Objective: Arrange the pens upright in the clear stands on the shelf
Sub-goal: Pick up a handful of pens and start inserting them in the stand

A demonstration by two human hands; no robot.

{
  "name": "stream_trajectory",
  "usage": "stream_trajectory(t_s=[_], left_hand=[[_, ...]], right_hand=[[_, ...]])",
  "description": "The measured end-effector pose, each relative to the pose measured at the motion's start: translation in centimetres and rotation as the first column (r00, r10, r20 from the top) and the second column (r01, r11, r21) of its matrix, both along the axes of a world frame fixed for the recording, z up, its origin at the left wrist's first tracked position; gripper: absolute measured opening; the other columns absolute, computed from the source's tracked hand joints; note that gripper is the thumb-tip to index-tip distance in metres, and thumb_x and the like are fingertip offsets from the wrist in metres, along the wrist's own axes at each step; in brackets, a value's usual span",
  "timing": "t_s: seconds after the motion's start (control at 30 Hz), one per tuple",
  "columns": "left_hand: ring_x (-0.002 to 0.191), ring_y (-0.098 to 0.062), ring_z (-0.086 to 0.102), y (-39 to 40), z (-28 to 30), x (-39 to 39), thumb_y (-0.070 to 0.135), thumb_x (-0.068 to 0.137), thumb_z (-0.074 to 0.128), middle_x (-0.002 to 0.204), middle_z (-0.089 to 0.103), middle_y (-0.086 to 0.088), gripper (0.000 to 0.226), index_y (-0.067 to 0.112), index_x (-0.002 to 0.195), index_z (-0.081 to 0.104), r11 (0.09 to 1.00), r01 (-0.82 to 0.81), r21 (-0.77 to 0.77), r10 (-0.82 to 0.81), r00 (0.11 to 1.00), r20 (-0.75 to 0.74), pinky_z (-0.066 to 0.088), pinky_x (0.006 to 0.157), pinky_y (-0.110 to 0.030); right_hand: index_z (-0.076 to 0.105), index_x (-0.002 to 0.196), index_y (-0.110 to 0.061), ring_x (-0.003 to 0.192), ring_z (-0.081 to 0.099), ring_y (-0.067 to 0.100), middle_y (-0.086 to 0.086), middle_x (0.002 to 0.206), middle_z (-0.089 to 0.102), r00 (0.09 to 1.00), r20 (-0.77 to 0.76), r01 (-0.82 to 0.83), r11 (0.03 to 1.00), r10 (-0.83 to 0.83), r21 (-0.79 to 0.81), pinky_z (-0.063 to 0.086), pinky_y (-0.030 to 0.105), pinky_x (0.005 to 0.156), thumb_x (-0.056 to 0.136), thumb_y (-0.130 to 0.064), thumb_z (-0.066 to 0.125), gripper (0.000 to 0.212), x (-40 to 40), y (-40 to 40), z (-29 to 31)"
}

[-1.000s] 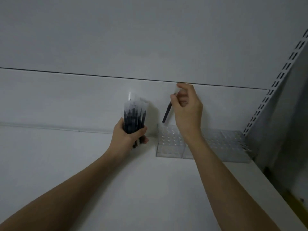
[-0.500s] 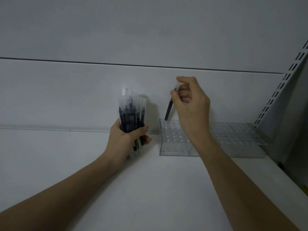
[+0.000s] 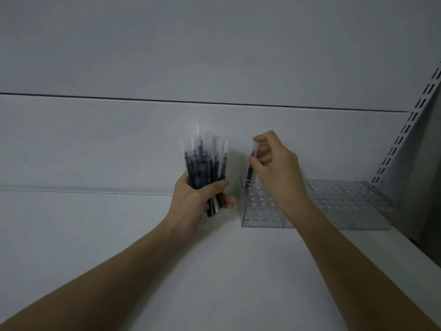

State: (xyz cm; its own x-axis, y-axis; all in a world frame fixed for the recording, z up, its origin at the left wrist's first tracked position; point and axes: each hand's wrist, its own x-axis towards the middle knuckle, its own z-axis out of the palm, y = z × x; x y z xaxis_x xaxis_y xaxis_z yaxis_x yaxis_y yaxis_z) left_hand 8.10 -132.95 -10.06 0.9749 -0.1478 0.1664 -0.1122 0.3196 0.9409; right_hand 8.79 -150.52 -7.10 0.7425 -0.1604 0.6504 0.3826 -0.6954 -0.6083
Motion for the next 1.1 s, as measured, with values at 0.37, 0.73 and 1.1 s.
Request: stream_trajectory(t_s=[0.37,0.73,1.1], left_hand=[[0.069,-0.042,0.07,-0.1,0.3,-0.4,-0.006,0.083,0.07,0.082,0.068,-0.017,0.034,-0.01,0.113,0.054,1.0,0.011,0.01,-0.011,1.0,-0.004,0.059,0.064,-0.042],[0.07,-0.042,0.069,0.3,0.5,-0.5,-0.006,0.082,0.069,0.083,0.067,-0.019,0.034,-0.013,0.113,0.054,0.999,0.039,-0.003,-0.039,0.999,-0.004,0.06,0.066,-0.042],[0.068,-0.037,0.07,0.4,0.8,-1.1,-0.004,0.082,0.068,0.082,0.068,-0.021,0.03,-0.013,0.109,0.057,0.997,0.078,0.023,-0.078,0.997,-0.003,0.058,0.06,-0.035]], right_hand=[[0.064,0.13,-0.018,0.084,0.06,0.016,-0.003,0.093,0.06,0.998,0.066,0.033,0.994,-0.026,-0.104,0.052,0.03,0.083,0.097,-0.007,0.061,0.035,-0.3,-0.2,0.1],[0.046,0.129,-0.022,0.076,0.058,0.006,-0.011,0.091,0.055,0.995,0.033,0.089,0.995,-0.091,0.048,0.047,0.02,0.069,0.099,-0.025,0.059,0.033,-1.3,-0.5,1.3],[0.068,0.098,-0.021,0.07,0.065,0.01,-0.006,0.083,0.068,0.92,-0.264,-0.268,0.957,0.29,0.115,0.053,0.024,0.065,0.094,-0.024,0.068,0.006,-2.0,-1.2,1.9]])
